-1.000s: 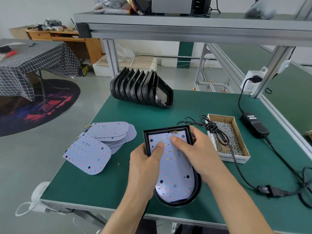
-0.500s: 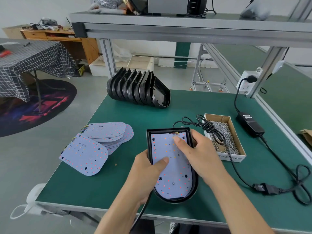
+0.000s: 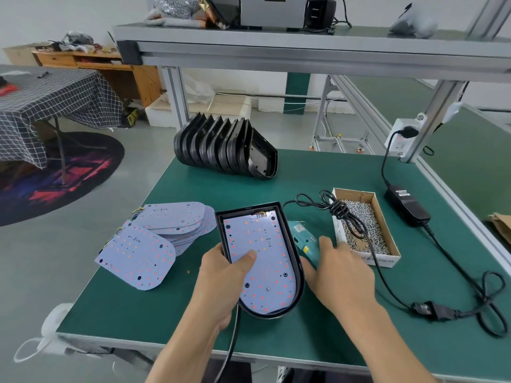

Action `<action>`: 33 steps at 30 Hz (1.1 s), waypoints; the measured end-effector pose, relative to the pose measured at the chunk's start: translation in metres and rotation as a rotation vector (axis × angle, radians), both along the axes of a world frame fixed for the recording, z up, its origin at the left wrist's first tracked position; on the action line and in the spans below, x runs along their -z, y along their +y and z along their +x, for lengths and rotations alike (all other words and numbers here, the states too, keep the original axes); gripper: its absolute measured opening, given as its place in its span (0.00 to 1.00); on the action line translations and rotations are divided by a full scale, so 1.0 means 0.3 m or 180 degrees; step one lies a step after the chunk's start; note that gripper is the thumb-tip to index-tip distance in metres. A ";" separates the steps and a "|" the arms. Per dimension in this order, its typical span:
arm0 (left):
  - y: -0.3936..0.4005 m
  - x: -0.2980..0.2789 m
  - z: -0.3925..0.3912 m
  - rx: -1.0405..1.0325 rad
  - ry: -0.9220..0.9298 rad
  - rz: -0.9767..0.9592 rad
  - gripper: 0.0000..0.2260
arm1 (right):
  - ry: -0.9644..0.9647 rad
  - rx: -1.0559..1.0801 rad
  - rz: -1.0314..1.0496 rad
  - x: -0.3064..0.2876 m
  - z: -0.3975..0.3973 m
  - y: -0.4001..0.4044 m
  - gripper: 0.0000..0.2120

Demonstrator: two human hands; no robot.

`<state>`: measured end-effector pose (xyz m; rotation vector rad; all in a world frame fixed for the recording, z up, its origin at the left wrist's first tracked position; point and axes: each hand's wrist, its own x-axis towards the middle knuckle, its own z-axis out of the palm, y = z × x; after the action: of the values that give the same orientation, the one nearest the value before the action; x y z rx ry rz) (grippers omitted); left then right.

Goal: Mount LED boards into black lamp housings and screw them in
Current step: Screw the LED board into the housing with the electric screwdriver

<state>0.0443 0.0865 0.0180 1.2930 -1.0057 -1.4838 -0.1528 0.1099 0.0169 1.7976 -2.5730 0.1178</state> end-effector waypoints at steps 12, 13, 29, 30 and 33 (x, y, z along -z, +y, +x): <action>0.007 0.002 0.022 0.0013 0.0066 -0.0101 0.08 | -0.2593 -0.0199 -0.0288 -0.044 -0.067 -0.003 0.06; 0.007 0.002 0.023 0.0007 0.0080 -0.0115 0.08 | -0.3273 -0.0142 -0.0479 -0.070 -0.071 0.012 0.04; 0.013 -0.026 0.018 0.0137 0.0098 -0.0190 0.08 | -0.5563 0.0746 -0.1051 -0.149 -0.033 0.026 0.35; 0.010 -0.030 0.017 0.0147 0.0135 -0.0165 0.08 | -0.5612 0.0731 -0.1099 -0.148 -0.033 0.025 0.35; -0.007 -0.043 0.009 0.0164 0.0154 -0.0137 0.09 | -0.5885 0.0473 -0.1322 -0.156 -0.031 0.028 0.38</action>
<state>0.0470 0.0846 0.0309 1.2033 -1.0409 -1.5171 -0.1620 0.1184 0.0638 1.2830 -2.5892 3.1735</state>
